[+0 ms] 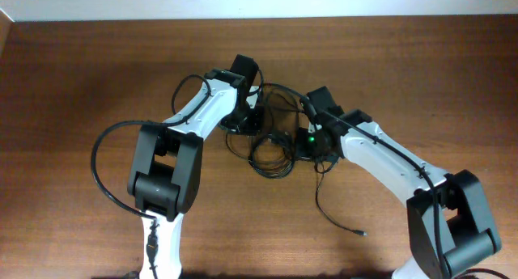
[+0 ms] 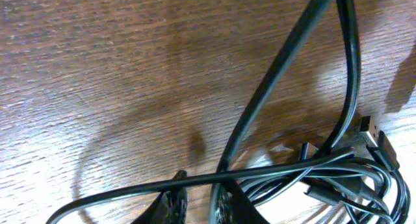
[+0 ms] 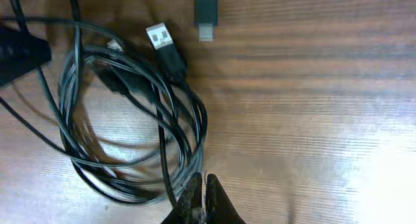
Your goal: Untangle cables
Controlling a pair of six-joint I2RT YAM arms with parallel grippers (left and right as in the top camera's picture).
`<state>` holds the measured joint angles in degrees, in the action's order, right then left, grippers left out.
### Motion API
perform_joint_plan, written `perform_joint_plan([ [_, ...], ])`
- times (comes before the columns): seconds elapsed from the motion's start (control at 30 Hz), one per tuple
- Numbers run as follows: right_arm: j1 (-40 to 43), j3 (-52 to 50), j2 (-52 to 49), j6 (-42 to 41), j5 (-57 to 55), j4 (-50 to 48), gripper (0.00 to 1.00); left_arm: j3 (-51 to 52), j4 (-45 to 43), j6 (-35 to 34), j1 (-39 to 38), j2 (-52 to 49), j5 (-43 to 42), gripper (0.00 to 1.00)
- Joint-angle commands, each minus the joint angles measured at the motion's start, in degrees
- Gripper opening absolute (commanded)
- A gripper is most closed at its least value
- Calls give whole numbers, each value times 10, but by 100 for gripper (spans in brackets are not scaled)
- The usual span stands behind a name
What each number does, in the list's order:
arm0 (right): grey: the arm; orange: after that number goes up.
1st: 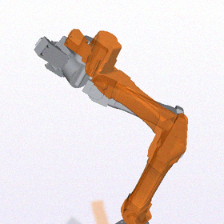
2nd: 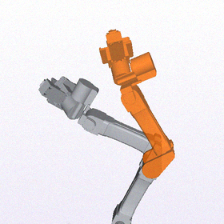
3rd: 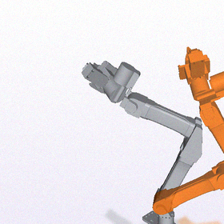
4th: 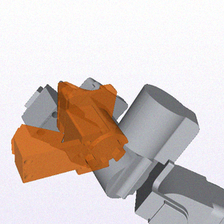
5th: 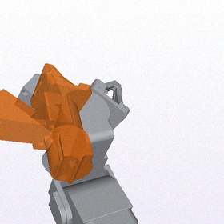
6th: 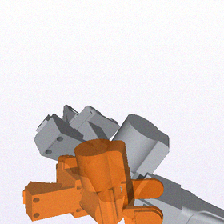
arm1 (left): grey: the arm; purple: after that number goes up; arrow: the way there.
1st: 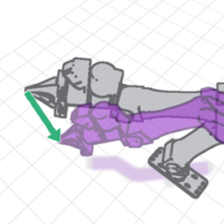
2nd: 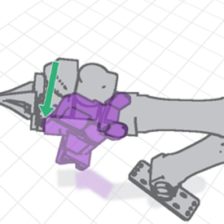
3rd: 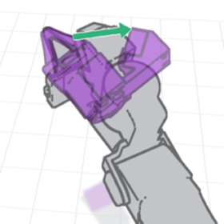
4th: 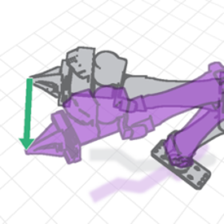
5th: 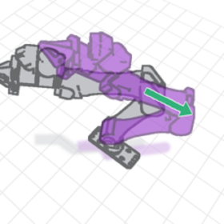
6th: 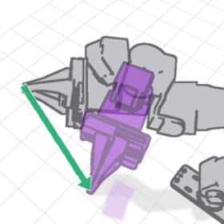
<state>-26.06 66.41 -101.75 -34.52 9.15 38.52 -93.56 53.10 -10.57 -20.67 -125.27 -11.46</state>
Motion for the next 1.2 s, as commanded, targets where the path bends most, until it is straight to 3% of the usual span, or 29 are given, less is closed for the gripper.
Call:
perform_joint_plan([
  [0.0,-1,-5,0,-4,-67,-47,12,-11,-1,-3,1,8,8,18],
  [0.17,-2,-8,0,-5,-78,-99,24,-11,-1,-3,1,8,8,20],
  [0.3,-2,-50,0,-5,-45,-110,40,-11,-2,-3,1,8,8,21],
  [0.57,-2,-167,-42,-5,79,-332,44,-11,-1,-3,1,8,8,25],
  [0.6,-2,-167,-58,-5,82,-341,40,-11,-2,-3,1,8,8,26],
  [0.67,-2,-167,-90,-5,82,-347,17,-11,-2,-3,1,8,8,26],
  [0.7,-1,-166,-91,-5,82,-347,11,-11,-1,-3,1,8,8,25],
  [0.77,-1,-166,-76,-5,82,-347,9,-11,0,-3,1,8,7,16],
  [0.87,-1,-166,-42,28,83,-332,4,-11,-1,-3,1,8,-12,15],
  [0.93,-1,-166,-5,63,83,-317,4,-19,12,2,9,10,-13,7],
  [1.0,4,-166,45,89,82,-290,4,-36,36,38,29,17,-92,8],
  [1.07,10,-166,60,90,82,-279,4,-36,44,156,46,22,-238,31],
  [1.1,11,-166,59,90,82,-275,4,-36,49,188,48,22,-273,51],
  [1.13,11,-166,58,90,82,-269,4,-36,53,209,50,22,-294,91],
  [1.17,11,-166,58,90,82,-267,4,-36,53,210,50,22,-293,99],
])
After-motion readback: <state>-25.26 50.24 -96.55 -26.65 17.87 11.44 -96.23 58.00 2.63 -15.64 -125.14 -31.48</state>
